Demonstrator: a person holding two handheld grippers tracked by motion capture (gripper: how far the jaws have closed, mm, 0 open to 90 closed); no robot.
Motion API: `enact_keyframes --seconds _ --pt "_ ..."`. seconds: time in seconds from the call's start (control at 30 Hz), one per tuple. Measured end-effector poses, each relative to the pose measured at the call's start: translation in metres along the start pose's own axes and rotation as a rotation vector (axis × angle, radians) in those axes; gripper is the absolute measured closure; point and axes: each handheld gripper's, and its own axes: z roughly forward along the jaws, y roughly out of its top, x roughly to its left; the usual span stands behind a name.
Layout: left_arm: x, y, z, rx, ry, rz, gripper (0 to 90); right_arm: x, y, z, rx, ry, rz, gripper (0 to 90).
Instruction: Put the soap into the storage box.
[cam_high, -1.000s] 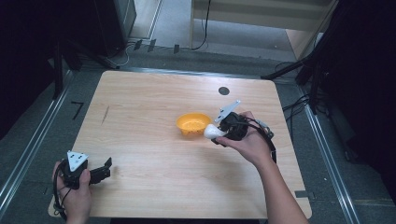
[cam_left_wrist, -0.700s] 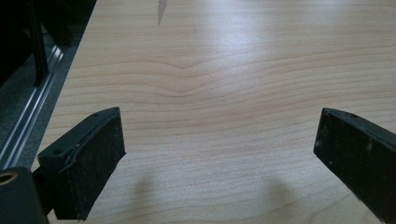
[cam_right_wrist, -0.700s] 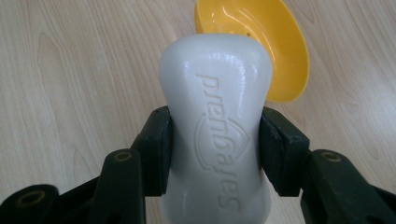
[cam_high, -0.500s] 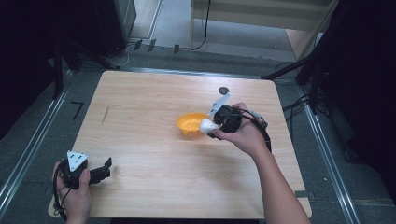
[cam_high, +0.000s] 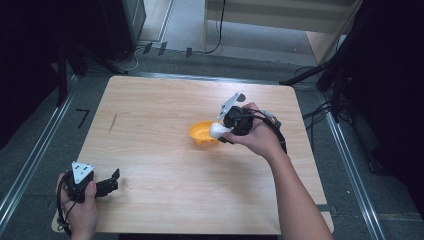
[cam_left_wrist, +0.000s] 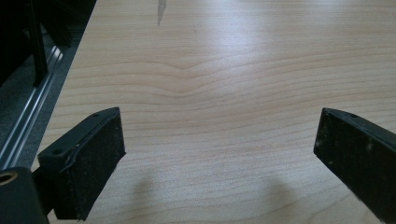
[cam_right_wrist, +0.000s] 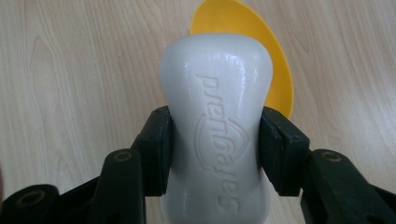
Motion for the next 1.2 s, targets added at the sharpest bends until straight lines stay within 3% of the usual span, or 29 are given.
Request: enact_keyframes --seconds 0.23,0.47,0.6,0.87,1.2 --pt "0.000 0.000 0.000 0.000 -0.001 0.000 2.3 -0.008 0.008 0.006 0.026 -0.005 -0.037 50.8" --pt "0.000 0.000 0.000 0.001 -0.002 0.000 2.3 -0.014 0.010 0.012 0.026 0.000 -0.042 50.8" --pt "0.000 0.000 0.000 0.000 -0.001 0.000 2.3 -0.018 0.013 0.014 0.018 0.023 -0.050 50.9" --pt "0.000 0.000 0.000 0.001 -0.003 -0.002 2.4 -0.022 0.018 0.021 0.007 0.020 -0.084 51.0" --pt "0.000 0.000 0.000 0.004 -0.002 -0.002 2.4 -0.026 0.026 0.027 0.036 0.027 -0.147 51.1"
